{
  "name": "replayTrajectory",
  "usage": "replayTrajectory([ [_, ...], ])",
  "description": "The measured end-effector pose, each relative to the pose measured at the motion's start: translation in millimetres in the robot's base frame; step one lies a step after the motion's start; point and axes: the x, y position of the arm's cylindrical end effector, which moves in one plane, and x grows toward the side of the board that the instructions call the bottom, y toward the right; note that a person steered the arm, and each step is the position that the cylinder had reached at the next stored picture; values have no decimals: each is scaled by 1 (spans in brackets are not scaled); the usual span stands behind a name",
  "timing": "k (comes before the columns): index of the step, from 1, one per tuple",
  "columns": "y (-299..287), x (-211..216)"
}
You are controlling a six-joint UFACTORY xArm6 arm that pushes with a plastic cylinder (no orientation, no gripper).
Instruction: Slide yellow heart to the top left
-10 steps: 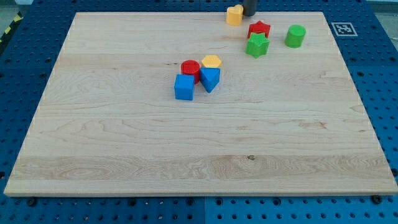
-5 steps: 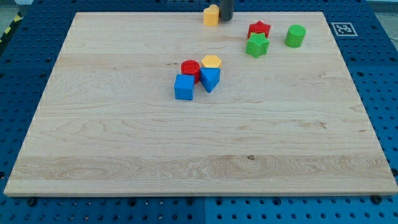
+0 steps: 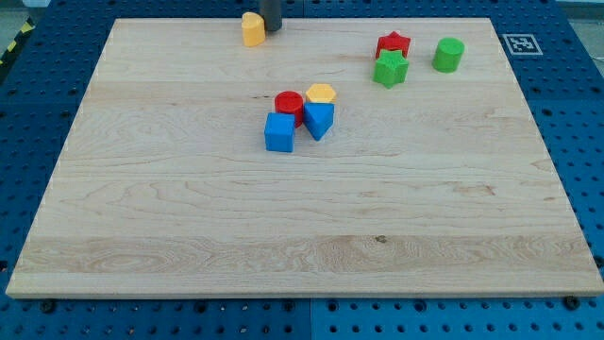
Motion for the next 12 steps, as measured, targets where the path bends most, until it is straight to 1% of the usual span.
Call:
replayTrajectory([
  [2, 4, 7],
  [4, 4, 27],
  [5, 1, 17],
  [6, -11, 11],
  [9, -60, 13],
  [12, -61, 24],
])
